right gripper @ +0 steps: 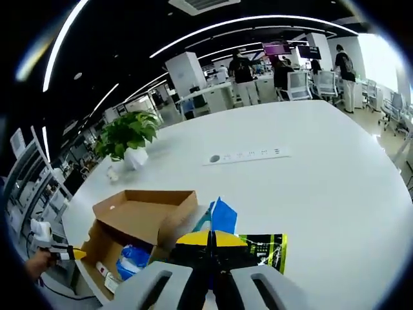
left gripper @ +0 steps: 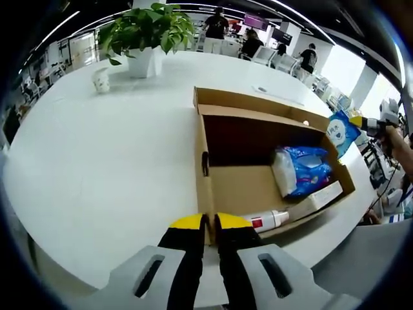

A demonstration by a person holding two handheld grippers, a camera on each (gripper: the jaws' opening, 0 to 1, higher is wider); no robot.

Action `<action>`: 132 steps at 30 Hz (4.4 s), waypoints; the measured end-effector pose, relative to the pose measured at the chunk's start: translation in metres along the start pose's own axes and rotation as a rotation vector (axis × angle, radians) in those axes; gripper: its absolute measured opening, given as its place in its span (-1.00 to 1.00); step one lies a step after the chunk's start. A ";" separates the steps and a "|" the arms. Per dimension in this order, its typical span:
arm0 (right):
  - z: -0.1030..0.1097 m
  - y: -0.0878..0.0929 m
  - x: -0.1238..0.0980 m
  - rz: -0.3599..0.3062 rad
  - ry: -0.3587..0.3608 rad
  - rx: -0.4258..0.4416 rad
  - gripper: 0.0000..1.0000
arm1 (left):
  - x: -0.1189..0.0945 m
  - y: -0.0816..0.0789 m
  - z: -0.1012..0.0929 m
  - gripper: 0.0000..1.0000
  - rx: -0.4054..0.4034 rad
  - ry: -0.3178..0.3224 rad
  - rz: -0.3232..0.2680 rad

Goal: Operate the shoe box by opening the lid, removing the specified soft item, and placing it in the target area until the item is outside and the box remains undamaged.

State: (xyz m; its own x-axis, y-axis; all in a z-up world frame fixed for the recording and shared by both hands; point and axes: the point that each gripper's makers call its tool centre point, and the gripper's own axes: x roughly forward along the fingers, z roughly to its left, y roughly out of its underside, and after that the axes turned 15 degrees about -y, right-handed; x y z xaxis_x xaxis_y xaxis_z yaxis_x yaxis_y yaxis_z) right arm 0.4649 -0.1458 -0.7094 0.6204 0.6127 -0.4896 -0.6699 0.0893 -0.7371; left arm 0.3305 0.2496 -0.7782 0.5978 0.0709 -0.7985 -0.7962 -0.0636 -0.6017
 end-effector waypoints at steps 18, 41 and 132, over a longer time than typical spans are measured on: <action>-0.050 0.031 -0.010 0.070 0.085 0.004 -1.00 | 0.000 0.000 -0.001 -0.92 0.014 -0.004 0.008; -0.096 0.064 -0.008 0.105 0.153 0.012 -1.00 | 0.000 0.001 0.000 -0.91 0.039 -0.007 0.016; 0.124 0.068 0.084 0.373 -0.362 -0.709 -0.58 | -0.022 -0.013 0.009 -0.68 0.084 -0.013 -0.083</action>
State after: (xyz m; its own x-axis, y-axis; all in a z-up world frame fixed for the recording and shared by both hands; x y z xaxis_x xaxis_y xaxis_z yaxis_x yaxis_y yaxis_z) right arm 0.4213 0.0088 -0.7427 0.1639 0.7268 -0.6670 -0.3171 -0.6014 -0.7333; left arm 0.3269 0.2575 -0.7527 0.6615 0.0856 -0.7451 -0.7491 0.0269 -0.6619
